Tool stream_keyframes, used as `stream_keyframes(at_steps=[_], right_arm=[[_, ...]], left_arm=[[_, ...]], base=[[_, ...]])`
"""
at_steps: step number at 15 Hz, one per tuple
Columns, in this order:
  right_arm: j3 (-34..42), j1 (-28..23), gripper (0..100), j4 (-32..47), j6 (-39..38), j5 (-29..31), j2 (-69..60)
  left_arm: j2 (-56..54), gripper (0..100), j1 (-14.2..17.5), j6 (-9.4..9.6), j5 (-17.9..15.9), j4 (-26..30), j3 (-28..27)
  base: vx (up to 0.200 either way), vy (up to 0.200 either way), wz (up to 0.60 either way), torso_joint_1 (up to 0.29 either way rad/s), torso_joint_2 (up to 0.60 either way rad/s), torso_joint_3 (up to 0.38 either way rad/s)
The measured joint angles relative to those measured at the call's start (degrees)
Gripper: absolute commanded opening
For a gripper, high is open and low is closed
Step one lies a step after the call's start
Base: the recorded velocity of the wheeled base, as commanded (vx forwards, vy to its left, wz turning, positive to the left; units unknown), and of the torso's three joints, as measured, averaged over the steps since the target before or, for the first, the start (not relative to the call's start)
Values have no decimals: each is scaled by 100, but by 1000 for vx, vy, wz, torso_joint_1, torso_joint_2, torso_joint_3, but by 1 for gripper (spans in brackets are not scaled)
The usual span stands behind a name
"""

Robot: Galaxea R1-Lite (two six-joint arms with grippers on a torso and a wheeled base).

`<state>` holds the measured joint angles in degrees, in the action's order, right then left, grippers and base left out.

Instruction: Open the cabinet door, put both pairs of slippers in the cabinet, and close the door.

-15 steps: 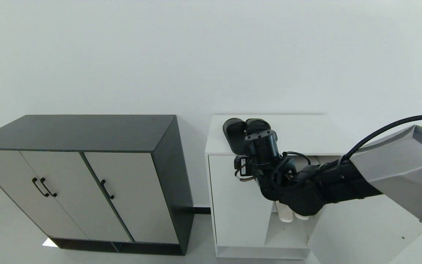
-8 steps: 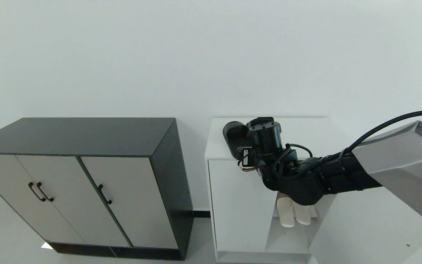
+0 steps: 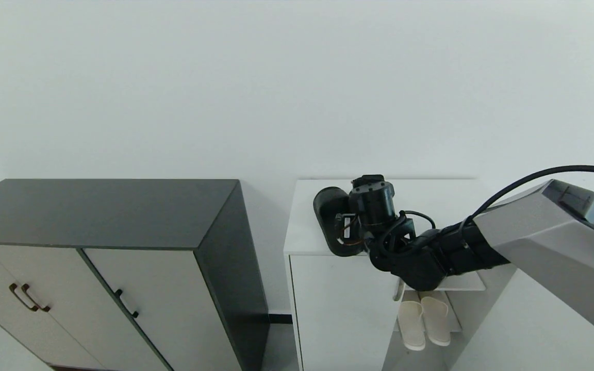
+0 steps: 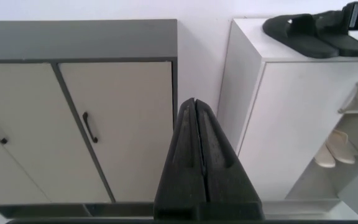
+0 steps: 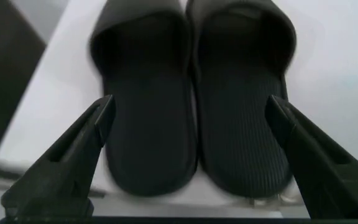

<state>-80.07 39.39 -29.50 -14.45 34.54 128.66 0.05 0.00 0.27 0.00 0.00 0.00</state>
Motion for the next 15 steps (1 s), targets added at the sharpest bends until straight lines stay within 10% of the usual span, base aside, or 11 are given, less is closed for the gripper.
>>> stream_keyframes(at_steps=[11,12,15], right_arm=[[-1364,-351,100,-378,574,-306,1123],[-1546,-380,0,-378,600,-306,1246],[-1714,-417,0,-369,616,-306,1426]], left_arm=[[0,0,0,-16,0,0,0],[0,0,0,-16,0,0,0],[0,0,0,-17,0,0,0]], base=[[0,0,0,0,0,0],[0,0,0,0,0,0],[0,0,0,0,0,0]])
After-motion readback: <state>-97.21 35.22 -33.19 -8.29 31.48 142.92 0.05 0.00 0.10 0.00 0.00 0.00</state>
